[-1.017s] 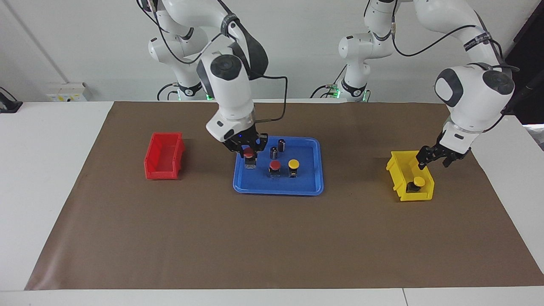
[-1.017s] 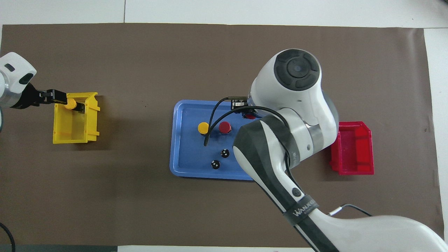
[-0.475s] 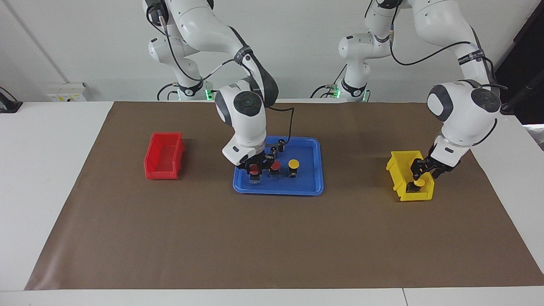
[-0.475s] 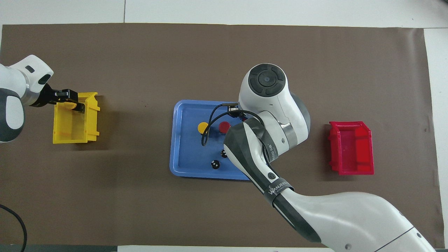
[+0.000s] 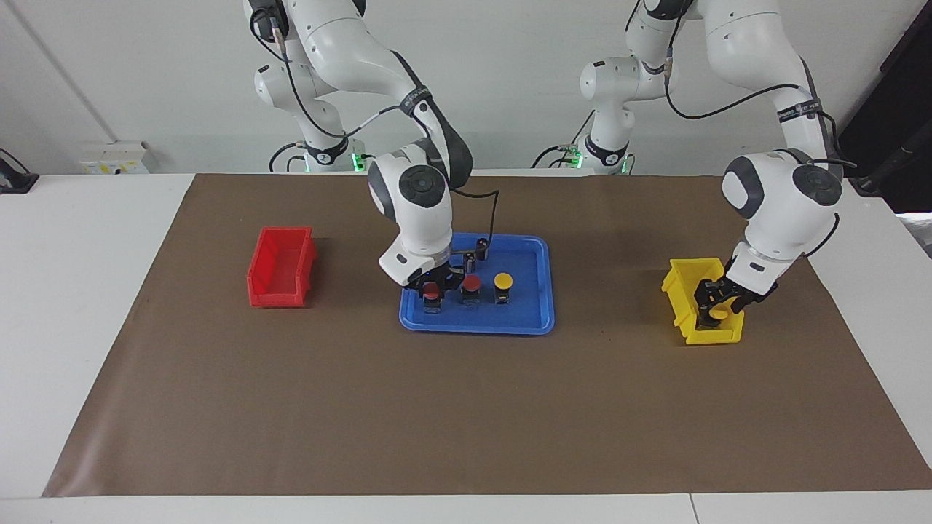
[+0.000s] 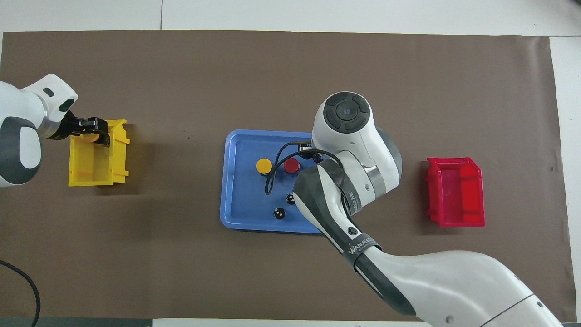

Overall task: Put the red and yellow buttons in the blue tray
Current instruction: 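Place the second red button in the tray while the left gripper grasps a yellow button, then place the second yellow button in the tray with the left gripper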

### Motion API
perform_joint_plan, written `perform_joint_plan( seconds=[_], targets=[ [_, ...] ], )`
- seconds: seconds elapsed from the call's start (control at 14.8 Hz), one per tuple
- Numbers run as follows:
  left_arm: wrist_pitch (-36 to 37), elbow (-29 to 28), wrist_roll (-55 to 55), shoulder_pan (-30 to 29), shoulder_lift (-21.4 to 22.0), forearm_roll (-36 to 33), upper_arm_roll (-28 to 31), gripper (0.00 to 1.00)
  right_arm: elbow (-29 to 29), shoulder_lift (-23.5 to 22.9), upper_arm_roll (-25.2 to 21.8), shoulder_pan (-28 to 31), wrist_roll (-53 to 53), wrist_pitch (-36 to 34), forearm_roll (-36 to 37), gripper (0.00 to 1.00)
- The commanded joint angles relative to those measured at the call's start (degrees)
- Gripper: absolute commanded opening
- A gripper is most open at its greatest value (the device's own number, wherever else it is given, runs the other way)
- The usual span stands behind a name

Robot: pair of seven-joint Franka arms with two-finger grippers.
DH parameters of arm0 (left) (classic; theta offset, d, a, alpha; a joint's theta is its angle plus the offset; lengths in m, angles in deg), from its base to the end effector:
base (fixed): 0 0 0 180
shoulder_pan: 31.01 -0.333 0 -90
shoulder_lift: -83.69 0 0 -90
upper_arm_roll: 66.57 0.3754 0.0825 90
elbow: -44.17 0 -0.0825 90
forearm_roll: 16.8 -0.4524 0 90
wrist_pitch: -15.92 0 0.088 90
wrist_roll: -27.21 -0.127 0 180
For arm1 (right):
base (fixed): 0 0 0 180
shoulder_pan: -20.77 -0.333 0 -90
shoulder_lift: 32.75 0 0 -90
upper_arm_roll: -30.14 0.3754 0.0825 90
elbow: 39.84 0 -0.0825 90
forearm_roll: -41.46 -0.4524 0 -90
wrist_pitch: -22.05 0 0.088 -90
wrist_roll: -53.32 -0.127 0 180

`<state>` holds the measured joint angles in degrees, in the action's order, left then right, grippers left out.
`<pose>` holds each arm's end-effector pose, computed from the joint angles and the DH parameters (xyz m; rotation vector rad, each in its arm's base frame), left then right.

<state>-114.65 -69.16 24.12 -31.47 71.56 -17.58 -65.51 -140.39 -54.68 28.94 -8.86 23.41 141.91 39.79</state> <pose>0.6746 0.0180 0.3688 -3.1199 0.0568 -0.1382 0.6359 0.3478 0.3463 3.1328 -0.0620 -0.0754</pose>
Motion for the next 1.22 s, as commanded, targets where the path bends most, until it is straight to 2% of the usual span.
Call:
perform_joint_plan(
  seconds=[0.0, 0.07, 0.14, 0.2, 0.27, 0.41, 0.54, 0.81, 0.88, 1.02, 1.15],
  targets=[
    [-2.3, -1.9, -0.3, -0.2, 0.4, 0.7, 0.3, 0.62, -1.2, 3.7, -0.1, 0.9, -0.1, -0.2, 0.4, 0.82],
    [-2.2, -1.9, -0.3, -0.3, 0.4, 0.7, 0.3, 0.59, -1.1, 5.1, -0.2, 1.8, -0.1, -1.2, 0.4, 0.99],
    [-2.1, -1.9, -0.3, -0.3, 0.4, 0.7, 0.3, 0.5, -0.6, 7.0, -0.3, 2.9, -0.1, -2.7, 0.4, 1.0],
    [-2.1, -1.9, -0.2, -0.4, 0.4, 0.7, 0.3, 0.3, 0.3, 9.1, -0.3, 4.4, 0.6, -5.3, 0.5, 1.0],
    [-1.8, -1.9, -0.3, -0.5, 0.4, 0.7, 0.3, 0.04, 1.6, 10.6, -0.4, 5.8, 0.7, -8.6, 0.6, 1.0],
    [0.6, 0.0, -0.2, -0.4, 0.4, 0.8, 0.3, 0.02, 6.1, 12.3, -0.6, 7.6, 1.6, -17.7, 0.9, 1.0],
    [8.4, 5.5, -0.2, -0.4, 0.6, 0.9, 0.3, 0.02, 9.4, 14.4, -1.4, 10.4, 5.7, -24.7, 0.9, 1.0],
    [26.9, 21.3, -0.1, 0.5, 0.0, 1.1, 0.3, 0.02, 10.3, 21.5, -1.7, 18.2, 11.9, -30.1, 0.9, 1.0],
    [29.6, 23.4, 1.0, 0.5, 0.0, 2.7, -0.2, 0.02, 11.5, 22.2, -1.8, 19.9, 13.3, -32.3, 0.9, 1.0],
    [29.9, 23.2, 8.6, 5.5, 0.3, 4.6, -0.3, 0.02, 15.4, 21.7, -1.9, 23.2, 18.3, -37.4, 1.2, 1.0],
    [26.3, 18.9, 15.6, 11.1, 1.5, 4.7, -0.4, 0.02, 15.6, 21.7, -1.8, 25.1, 21.9, -38.0, 3.4, 1.0]
  ],
)
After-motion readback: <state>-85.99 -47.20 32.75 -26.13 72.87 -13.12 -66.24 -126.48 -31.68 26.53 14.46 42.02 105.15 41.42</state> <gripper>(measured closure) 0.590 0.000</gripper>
